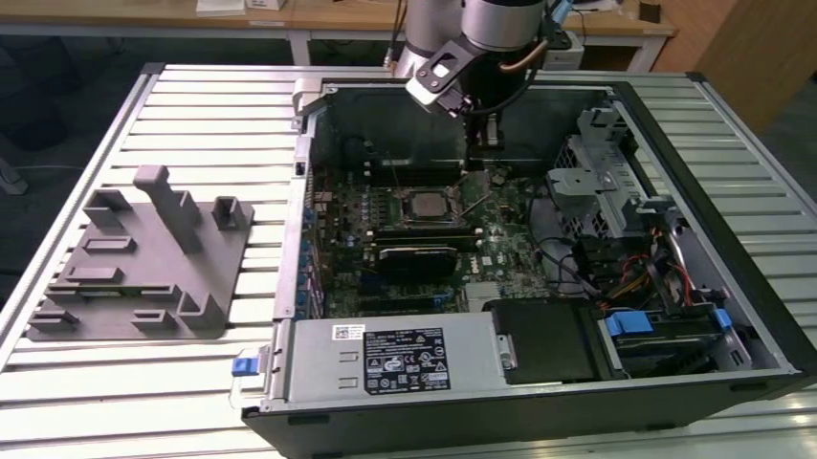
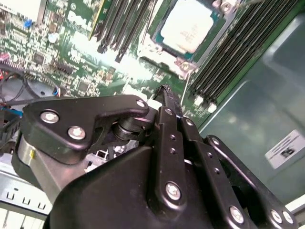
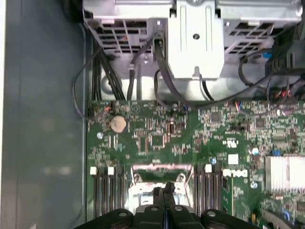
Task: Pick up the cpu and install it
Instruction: 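Close the cpu cover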
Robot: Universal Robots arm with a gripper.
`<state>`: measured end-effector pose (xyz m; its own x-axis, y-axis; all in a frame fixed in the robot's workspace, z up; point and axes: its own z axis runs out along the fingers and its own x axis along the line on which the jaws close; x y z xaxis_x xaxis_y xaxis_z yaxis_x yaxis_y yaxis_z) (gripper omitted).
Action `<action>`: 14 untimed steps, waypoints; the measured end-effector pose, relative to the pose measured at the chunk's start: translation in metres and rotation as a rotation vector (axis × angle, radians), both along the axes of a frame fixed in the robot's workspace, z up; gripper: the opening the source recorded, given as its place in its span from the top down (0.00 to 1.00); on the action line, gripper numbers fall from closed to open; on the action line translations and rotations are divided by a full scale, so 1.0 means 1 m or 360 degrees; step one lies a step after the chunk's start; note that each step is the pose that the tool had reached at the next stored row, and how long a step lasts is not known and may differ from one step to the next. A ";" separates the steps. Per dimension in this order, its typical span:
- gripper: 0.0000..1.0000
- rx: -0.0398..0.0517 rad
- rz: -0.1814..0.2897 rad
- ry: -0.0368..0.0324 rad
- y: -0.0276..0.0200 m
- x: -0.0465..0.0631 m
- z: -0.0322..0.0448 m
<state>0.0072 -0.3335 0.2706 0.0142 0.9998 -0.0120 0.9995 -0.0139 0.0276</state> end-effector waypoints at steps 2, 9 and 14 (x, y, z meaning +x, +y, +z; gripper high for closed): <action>0.89 0.0000 0.0000 0.0000 0.0000 0.005 0.0001; 0.89 0.0000 0.0000 0.0000 0.0002 0.019 -0.0002; 0.89 0.0000 0.0000 0.0000 0.0002 0.026 -0.0009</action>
